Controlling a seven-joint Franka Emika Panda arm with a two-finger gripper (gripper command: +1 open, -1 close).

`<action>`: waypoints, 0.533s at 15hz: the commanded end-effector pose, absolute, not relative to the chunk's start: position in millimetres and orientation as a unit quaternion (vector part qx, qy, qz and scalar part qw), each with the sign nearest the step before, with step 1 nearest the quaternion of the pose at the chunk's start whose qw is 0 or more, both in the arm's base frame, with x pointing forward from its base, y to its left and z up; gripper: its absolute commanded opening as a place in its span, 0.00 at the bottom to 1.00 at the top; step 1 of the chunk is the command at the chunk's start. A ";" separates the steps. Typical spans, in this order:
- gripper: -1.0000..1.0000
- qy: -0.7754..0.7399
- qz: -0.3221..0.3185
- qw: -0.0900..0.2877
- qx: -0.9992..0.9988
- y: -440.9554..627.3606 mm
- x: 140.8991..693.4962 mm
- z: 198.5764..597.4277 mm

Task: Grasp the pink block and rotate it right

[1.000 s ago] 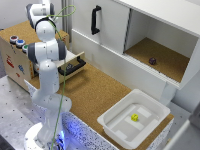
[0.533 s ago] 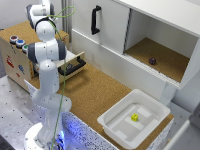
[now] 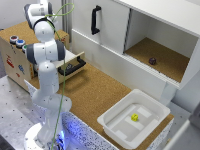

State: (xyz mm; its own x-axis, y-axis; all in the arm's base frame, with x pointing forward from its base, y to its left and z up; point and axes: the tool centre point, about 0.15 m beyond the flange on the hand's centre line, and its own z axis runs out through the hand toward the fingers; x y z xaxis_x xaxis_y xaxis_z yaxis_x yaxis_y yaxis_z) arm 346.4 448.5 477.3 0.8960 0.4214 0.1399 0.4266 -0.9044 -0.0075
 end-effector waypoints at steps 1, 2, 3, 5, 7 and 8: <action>1.00 -0.423 -0.020 0.052 -0.904 454.8 334.8 484.0; 1.00 -0.475 -0.018 0.031 -0.879 458.4 332.8 487.6; 1.00 -0.499 -0.017 0.037 -0.865 458.2 333.6 488.6; 1.00 -0.547 -0.022 0.030 -0.837 457.3 341.9 489.4; 1.00 -0.582 -0.019 0.021 -0.813 454.7 352.3 486.5; 1.00 -0.606 -0.013 0.013 -0.795 452.8 357.6 482.9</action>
